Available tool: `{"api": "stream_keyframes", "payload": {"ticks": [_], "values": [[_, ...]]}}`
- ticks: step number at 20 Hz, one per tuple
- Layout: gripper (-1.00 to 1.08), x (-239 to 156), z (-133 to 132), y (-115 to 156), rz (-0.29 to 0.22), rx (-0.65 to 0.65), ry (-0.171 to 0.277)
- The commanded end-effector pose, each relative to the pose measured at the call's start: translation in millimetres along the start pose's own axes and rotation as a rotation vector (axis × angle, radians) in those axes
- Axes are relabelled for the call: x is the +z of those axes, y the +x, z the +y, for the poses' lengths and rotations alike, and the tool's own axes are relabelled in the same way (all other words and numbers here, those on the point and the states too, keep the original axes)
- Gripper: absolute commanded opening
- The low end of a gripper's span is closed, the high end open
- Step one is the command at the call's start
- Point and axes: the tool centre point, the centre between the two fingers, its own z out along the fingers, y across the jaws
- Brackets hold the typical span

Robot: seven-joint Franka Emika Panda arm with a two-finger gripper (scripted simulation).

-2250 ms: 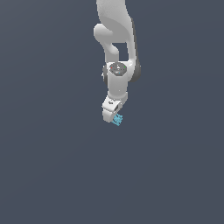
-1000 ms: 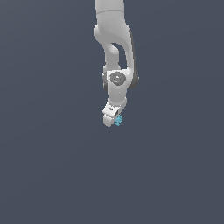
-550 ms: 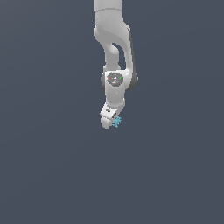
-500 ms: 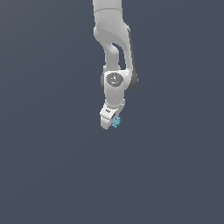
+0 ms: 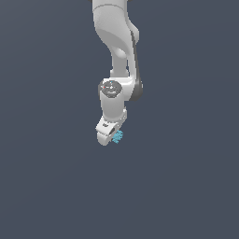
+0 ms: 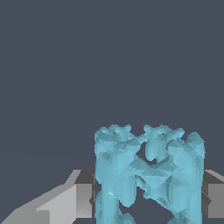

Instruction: Pick up the object and move it to a goal position.

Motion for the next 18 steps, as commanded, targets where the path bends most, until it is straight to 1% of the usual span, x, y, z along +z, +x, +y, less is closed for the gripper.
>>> {"api": "stream_keyframes", "payload": {"ticks": [1,5,9,13,18], "values": [[-1.0,-6,18,-1,0.0,0.0,0.0],[-1.0,-13,41,-1,0.0,0.0,0.0],[-1.0,-18,56,-1,-0.001,0.0,0.0],[-1.0,-21,65,-1,-0.001,0.0,0.0],[-1.0,-22,69,0,-0.002,0.0,0.0]]}}
